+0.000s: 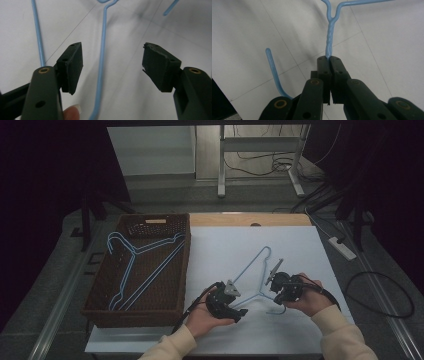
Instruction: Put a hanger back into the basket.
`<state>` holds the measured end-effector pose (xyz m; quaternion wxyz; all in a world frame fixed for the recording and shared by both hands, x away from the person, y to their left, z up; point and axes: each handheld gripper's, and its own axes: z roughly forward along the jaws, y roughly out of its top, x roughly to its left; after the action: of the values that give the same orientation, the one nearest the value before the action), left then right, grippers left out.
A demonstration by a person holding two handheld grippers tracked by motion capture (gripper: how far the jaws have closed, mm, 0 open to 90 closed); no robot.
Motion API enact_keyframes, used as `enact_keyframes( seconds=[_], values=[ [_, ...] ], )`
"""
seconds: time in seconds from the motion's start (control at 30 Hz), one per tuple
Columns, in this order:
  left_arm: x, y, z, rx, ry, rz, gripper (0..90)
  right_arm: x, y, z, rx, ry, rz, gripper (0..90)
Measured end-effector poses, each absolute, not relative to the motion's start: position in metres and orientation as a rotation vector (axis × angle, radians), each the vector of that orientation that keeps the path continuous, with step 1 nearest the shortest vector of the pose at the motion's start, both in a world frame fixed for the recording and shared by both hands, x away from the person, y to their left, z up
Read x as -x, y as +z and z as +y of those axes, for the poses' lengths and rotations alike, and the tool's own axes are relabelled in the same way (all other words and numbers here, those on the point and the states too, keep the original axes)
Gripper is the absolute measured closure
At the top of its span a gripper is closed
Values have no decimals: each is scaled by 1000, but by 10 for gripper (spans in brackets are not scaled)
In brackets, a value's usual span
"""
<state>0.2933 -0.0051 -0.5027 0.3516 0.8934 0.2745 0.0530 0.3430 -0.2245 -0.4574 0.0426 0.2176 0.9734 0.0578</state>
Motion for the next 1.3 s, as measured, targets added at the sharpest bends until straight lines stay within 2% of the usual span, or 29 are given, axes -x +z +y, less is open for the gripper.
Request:
enact_keyframes(
  seconds=[0.23,0.63,1.0,1.03,1.17,1.3],
  values=[
    [-304,-514,-11,-2348,135,713,392,-342,-456,-225,-665,183,2978,880],
    [-306,-515,-13,-2371,134,705,824,-341,-451,-226,-668,203,2970,879],
    [-305,-516,-12,-2365,119,707,861,-342,-445,-231,-698,323,2935,839],
    [-305,-516,-12,-2364,121,709,862,-343,-440,-235,-737,430,2909,705],
    [-304,-515,-11,-2355,129,712,862,-345,-430,-243,-831,633,2783,535],
    [-301,-514,-8,-2333,145,718,863,-352,-422,-262,-977,889,2601,426]
  ],
)
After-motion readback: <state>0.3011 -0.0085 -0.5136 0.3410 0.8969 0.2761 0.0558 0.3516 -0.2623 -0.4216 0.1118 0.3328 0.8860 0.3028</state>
